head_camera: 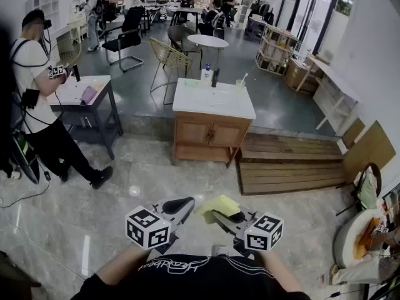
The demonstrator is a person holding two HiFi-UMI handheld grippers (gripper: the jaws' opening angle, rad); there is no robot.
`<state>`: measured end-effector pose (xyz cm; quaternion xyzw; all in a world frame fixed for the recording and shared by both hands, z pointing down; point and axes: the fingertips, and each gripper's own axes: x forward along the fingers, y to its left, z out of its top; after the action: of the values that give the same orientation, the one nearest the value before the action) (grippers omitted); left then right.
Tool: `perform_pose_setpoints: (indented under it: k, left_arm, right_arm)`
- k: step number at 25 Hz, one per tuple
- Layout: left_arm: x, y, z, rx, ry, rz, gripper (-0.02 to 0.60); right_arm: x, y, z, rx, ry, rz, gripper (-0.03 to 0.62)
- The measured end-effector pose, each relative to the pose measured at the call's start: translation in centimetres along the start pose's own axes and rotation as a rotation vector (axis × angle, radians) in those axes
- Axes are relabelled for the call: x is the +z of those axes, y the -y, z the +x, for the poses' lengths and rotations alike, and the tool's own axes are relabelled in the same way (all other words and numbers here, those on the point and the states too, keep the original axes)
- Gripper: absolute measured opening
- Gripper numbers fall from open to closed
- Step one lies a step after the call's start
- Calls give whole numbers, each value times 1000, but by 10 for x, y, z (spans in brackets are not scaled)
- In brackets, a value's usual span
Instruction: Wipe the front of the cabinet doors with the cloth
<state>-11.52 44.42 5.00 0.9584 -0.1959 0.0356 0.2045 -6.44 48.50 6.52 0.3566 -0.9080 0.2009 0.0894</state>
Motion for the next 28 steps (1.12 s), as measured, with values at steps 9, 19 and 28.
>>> perform_pose_setpoints:
  k: [9, 19, 28]
  left_arm:
    - [8, -13, 23, 21, 1, -4, 6]
    - [4, -28, 49, 71, -13, -32, 6]
    - [9, -42, 143, 115, -19, -85, 6]
  right_arm:
    - [6, 28, 3, 10, 1, 8, 40]
    - [6, 65, 4, 17, -17, 21, 40]
    - [19, 166, -33, 6, -24, 58, 40]
